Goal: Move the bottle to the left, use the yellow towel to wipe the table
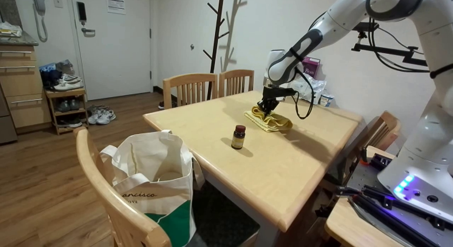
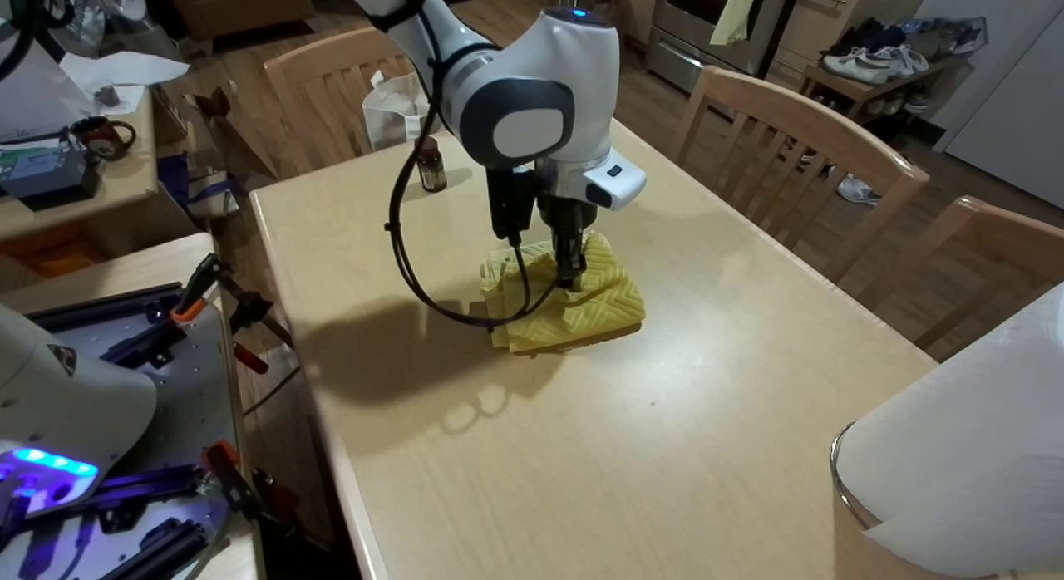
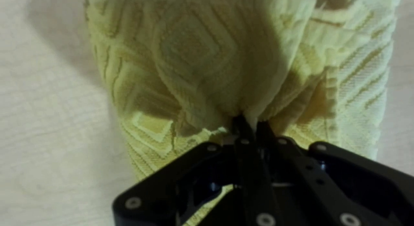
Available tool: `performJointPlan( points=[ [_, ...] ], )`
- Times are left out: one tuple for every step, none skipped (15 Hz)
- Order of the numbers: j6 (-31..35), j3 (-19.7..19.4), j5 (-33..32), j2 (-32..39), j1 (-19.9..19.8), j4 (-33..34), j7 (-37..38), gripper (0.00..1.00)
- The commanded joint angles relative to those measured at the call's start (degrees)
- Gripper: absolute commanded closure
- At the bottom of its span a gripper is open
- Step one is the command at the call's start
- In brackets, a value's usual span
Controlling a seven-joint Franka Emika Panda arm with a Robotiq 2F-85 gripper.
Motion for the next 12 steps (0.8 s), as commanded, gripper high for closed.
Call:
performJointPlan(
  points=[
    [2.5,2.9,1.4,-1.8,-0.6,-3.7,-1.2,0.98],
    [2.9,3.8,0.6,-2.3,0.5,-3.8,-1.9,0.98],
    [3.7,5.3,0.4,-2.7,0.9,-4.3,-3.4,0.98],
    [4.5,7.0,0.4,-3.2,1.3,-4.6,-4.8,0.98],
    [4.6,8.3,0.2,-3.4,2.1,-4.6,-5.6,0.98],
    [4.7,9.5,-0.2,-3.7,2.8,-4.8,-6.5,0.98],
    [4.7,10.9,-0.2,-3.7,3.3,-4.8,-7.8,0.98],
    [4.4,12.0,-0.5,-4.2,3.8,-5.3,-9.2,0.98],
    [4.2,13.2,-0.6,-3.7,4.2,-4.9,-10.8,0.98],
    [3.6,14.4,-0.4,-3.7,3.8,-5.1,-13.2,0.98],
    [3.2,14.8,-0.2,-3.4,3.9,-5.1,-14.1,0.98],
    [2.7,14.5,-0.4,-2.8,4.1,-4.9,-14.0,0.98]
  ],
)
